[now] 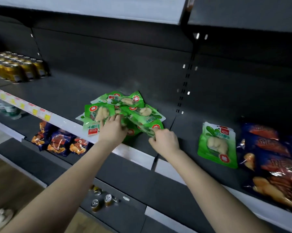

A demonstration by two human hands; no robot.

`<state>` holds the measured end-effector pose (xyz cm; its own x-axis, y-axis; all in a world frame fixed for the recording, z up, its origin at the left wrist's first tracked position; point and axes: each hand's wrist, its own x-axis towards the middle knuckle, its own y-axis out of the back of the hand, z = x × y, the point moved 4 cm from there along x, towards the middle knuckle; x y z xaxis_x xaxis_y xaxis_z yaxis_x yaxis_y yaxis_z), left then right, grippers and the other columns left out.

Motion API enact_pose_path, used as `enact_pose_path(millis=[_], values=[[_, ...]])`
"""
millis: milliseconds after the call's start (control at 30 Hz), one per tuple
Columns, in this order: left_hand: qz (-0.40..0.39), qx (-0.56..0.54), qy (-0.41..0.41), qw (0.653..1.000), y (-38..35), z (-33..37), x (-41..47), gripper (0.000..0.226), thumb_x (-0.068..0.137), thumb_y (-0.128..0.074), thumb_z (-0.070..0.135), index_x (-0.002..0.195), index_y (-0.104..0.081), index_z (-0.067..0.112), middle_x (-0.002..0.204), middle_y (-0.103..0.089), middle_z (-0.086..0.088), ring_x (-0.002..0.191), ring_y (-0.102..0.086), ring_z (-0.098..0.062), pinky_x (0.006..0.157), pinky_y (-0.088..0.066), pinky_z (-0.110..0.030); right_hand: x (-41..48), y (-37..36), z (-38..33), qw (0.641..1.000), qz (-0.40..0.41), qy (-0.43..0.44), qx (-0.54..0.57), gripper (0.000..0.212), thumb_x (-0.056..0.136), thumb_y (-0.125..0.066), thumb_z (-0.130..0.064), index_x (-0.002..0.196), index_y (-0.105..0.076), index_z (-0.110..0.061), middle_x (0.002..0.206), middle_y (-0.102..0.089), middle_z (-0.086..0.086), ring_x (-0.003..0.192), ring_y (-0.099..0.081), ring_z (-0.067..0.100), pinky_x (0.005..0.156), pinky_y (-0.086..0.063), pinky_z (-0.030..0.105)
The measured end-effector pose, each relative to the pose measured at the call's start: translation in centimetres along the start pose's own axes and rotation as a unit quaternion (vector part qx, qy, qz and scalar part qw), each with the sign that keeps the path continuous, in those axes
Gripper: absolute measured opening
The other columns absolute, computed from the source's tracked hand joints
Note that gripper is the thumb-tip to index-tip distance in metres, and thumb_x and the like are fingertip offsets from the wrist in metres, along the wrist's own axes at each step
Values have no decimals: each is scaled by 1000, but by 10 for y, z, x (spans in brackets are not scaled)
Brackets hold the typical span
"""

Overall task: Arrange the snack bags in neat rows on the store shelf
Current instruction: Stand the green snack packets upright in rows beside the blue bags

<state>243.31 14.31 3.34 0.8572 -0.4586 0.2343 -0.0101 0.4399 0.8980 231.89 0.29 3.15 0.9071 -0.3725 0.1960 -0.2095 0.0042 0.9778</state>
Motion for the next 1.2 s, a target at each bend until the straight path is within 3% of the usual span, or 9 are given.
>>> enact_pose_path(millis=[367, 433, 533, 600, 700, 800, 1000, 1100, 1200], values=[[-64, -414, -35, 907, -33, 116, -7, 67, 85, -67, 26, 140, -31, 11, 133, -51, -8, 121, -50, -24, 96, -38, -28, -45, 57, 106, 956, 152, -166, 189, 9, 84, -57, -21, 81, -58, -13, 75, -63, 13, 80, -61, 34, 60, -33, 28], [-121, -535, 24, 836, -44, 130, -10, 54, 91, -59, 31, 137, -35, 15, 127, -52, -10, 113, -55, -27, 91, -46, -33, -59, 68, 115, 955, 225, -138, 136, 22, 81, -59, -15, 101, -66, -14, 87, -70, 11, 83, -64, 32, 65, -35, 30], [-308, -710, 115, 622, -56, 157, -24, 55, 94, -37, 55, 130, -44, 15, 123, -55, -14, 105, -61, -33, 86, -52, -39, -77, 73, 121, 954, 287, -59, 69, 41, 73, -58, -8, 111, -68, -18, 103, -71, 2, 84, -68, 26, 67, -50, 30], [-358, -732, 88, 574, -55, 171, -29, 58, 90, -38, 60, 112, -62, 13, 114, -65, -14, 101, -65, -28, 90, -51, -40, -87, 64, 126, 959, 283, 15, 17, 48, 70, -55, -6, 114, -68, -19, 108, -70, 1, 84, -70, 23, 64, -57, 34], [-327, -734, 25, 595, -53, 187, -30, 24, 87, -56, 20, 108, -63, 11, 102, -66, -16, 92, -64, -29, 83, -52, -36, -100, 53, 135, 963, 260, 56, -39, 46, 77, -47, -6, 117, -68, -18, 115, -68, -1, 90, -69, 23, 84, -56, 44], [-247, -684, 11, 687, -61, 191, -29, 43, 81, -49, -16, 117, -57, 6, 98, -65, -14, 96, -62, -32, 87, -51, -39, -105, 46, 148, 976, 210, 23, -46, 53, 75, -62, 5, 121, -65, -20, 121, -65, -1, 102, -66, 20, 92, -51, 51], [1, -472, -165, 866, -45, 200, -39, 41, 86, -50, -6, 123, -57, 10, 96, -67, -4, 87, -62, -18, 73, -44, -14, -112, 60, 149, 952, 158, -136, 226, 43, 98, -47, -24, 140, -46, -15, 139, -50, 2, 125, -49, 17, 108, -35, 26], [-11, -380, -392, 838, -43, 220, -66, 47, 79, -56, -10, 122, -61, 9, 109, -69, -9, 101, -62, -14, 89, -39, -4, -100, 60, 142, 818, 140, -243, 503, 66, 83, -52, -58, 136, -48, -20, 127, -58, -1, 114, -57, 15, 102, -43, 32], [-52, -324, -504, 799, -63, 225, -79, 41, 80, -67, 5, 120, -62, 6, 128, -60, -8, 127, -46, -15, 109, -33, -23, -99, 58, 143, 807, 193, -273, 487, 38, 90, -57, -32, 122, -52, -12, 114, -63, 5, 108, -59, 19, 97, -46, 37]])
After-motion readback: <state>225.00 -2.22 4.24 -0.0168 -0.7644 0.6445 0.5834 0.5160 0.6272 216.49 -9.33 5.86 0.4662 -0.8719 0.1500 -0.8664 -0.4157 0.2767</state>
